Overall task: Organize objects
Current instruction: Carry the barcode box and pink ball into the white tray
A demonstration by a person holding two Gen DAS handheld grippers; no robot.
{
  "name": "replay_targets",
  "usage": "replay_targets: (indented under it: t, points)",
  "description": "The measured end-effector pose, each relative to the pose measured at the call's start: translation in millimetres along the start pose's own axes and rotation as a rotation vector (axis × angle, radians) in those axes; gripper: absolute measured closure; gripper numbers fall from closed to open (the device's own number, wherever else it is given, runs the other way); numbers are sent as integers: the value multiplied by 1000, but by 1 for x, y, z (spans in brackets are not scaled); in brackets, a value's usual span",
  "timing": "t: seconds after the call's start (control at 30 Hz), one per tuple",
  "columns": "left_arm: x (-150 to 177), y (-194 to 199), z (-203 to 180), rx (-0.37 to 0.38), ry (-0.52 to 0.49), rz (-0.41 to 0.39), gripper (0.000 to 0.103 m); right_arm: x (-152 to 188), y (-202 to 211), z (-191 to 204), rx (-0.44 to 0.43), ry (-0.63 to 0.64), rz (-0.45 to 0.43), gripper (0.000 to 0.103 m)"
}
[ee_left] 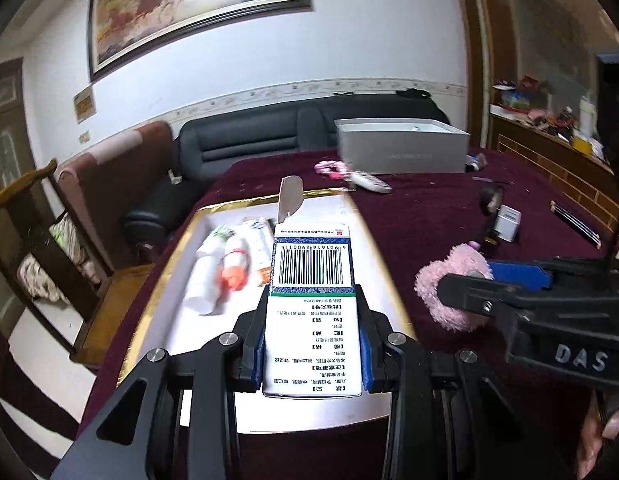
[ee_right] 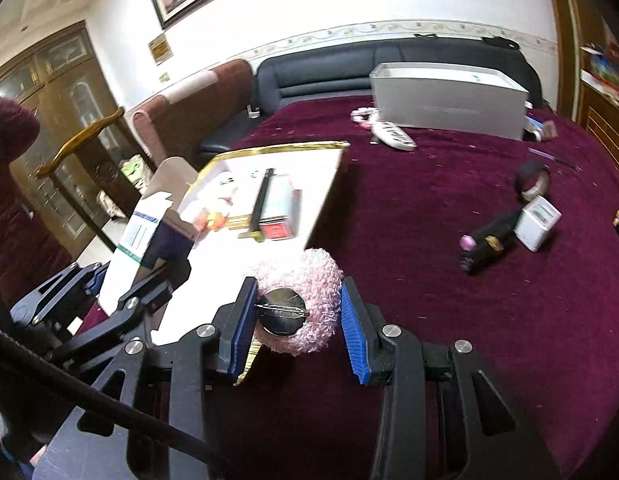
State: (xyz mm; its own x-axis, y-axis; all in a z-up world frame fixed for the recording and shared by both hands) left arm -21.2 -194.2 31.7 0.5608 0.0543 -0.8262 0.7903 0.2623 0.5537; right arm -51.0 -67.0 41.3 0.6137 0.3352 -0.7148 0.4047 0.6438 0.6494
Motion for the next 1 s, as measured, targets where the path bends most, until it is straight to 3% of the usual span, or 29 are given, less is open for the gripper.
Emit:
replay_targets:
  t: [0.4, 1.0]
  points:
    - [26, -23, 88, -97, 160, 77, 74, 0, -47, 84, -69, 126, 57, 64]
    - [54, -49, 117, -87, 228, 161, 74, 16, -98, 100, -43, 142, 161, 64]
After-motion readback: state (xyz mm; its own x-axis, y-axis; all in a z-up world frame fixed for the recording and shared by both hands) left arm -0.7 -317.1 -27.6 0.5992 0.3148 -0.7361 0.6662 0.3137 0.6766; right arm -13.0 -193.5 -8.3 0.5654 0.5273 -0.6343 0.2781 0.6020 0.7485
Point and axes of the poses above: each gripper's, at about its wrist camera, not at the fingertips, and y roughly against the way its jaws point, z to its left, x to its underside, the point moved 8 cm from there along -y, roughly the way its jaws point, and after that the axes turned 1 degree about -y, right-handed, at the moved point
